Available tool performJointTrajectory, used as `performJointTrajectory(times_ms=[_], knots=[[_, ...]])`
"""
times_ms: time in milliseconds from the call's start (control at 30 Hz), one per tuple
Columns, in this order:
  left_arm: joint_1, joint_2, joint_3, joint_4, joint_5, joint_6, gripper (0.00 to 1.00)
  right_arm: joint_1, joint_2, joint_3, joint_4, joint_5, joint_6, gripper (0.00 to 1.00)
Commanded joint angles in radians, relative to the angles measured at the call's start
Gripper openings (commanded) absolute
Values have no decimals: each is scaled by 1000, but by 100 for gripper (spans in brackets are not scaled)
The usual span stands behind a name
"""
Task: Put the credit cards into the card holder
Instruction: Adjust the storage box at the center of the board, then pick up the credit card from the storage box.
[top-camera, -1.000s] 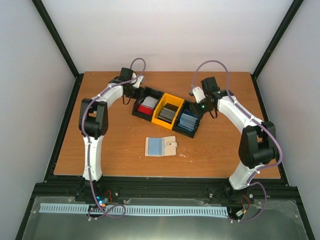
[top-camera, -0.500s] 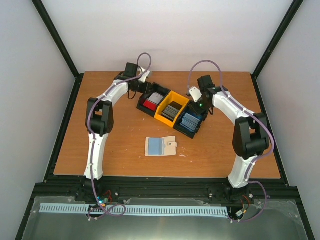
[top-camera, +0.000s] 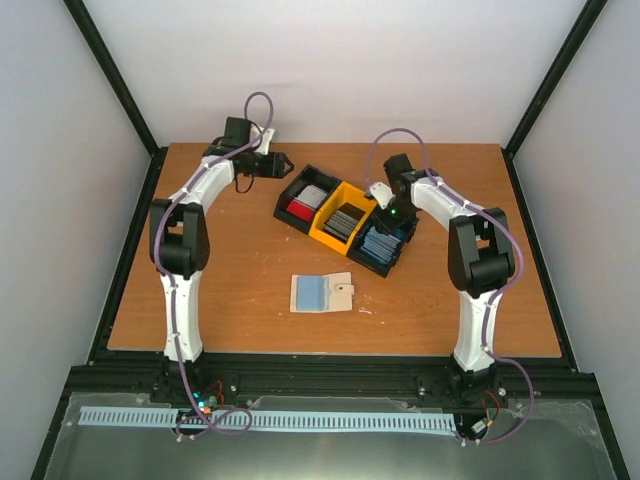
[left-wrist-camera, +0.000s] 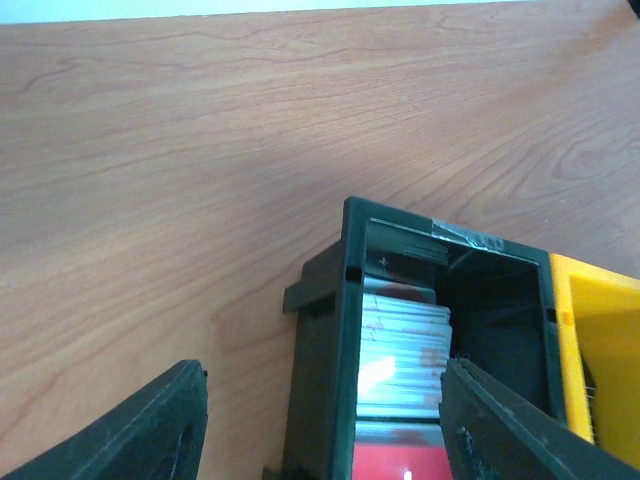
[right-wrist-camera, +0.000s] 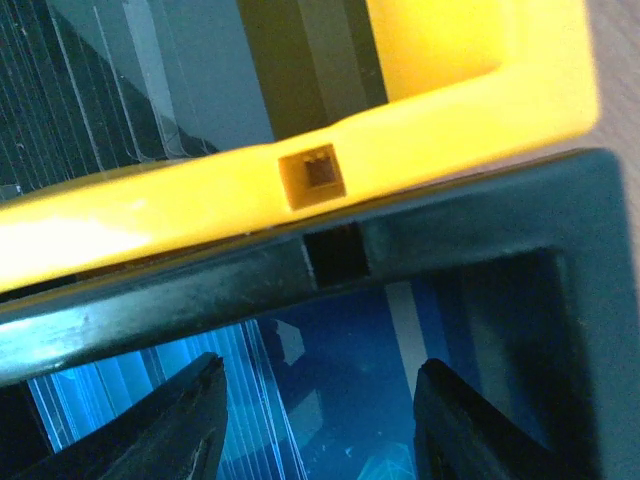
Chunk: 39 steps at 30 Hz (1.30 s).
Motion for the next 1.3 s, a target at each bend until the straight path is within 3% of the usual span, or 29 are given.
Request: performJointTrajectory(times_ms=[0,333,567,767,1267], knots=[[16,-104,-106,63,12,-109,65,7,20,19,-20,-31,-20,52],[18,-120,-193,96,8,-122,63,5,40,19,10,37,0,43],[18,-114,-194,96,13,-118,63,6,42,10,12,14,-3,44],[18,-115,-194,96,5,-114,63,5,42,10,33,103,11,41],[18,-119,-195,94,1,-109,63,1,-1,7,35,132,14,40]])
